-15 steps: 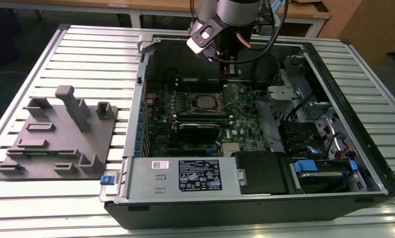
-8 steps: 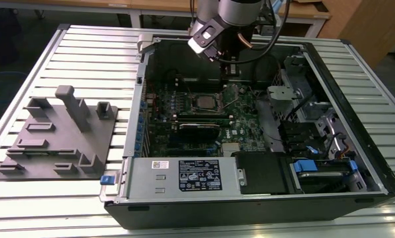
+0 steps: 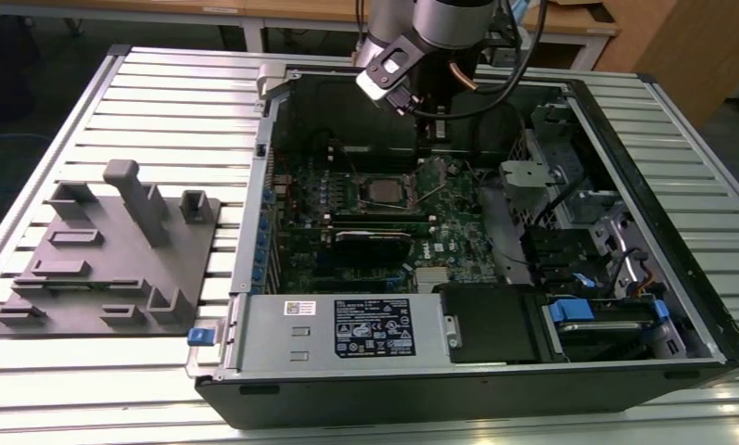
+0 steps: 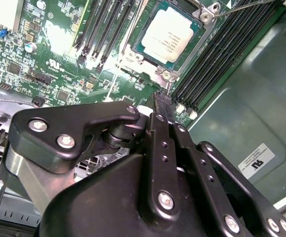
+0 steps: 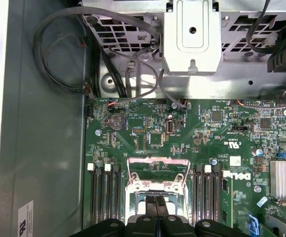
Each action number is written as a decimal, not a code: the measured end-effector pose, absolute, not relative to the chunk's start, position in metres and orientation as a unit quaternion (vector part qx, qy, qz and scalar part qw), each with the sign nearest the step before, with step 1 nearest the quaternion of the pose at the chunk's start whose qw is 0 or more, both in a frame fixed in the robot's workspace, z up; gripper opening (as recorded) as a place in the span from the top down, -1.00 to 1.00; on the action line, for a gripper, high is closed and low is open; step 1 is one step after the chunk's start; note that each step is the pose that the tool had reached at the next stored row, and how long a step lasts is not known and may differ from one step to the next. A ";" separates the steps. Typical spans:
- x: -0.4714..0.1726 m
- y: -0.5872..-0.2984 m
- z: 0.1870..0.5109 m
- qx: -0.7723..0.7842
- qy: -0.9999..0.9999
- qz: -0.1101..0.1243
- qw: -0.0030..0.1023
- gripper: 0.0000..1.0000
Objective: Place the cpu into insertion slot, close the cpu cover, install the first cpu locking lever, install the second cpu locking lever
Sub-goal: 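Close the cpu cover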
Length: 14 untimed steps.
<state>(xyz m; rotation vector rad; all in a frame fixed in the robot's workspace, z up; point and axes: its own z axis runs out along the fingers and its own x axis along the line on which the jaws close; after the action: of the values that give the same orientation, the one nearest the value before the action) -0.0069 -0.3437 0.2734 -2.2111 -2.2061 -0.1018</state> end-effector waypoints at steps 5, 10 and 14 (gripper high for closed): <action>-0.006 -0.344 0.273 -0.708 -0.706 -0.033 0.008 0.79; -0.004 -0.344 0.273 -0.708 -0.706 -0.033 0.008 0.79; -0.004 -0.344 0.273 -0.708 -0.706 -0.033 0.008 0.79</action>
<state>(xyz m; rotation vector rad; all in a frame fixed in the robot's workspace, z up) -0.0039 -0.3437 0.2734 -2.2112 -2.2060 -0.1017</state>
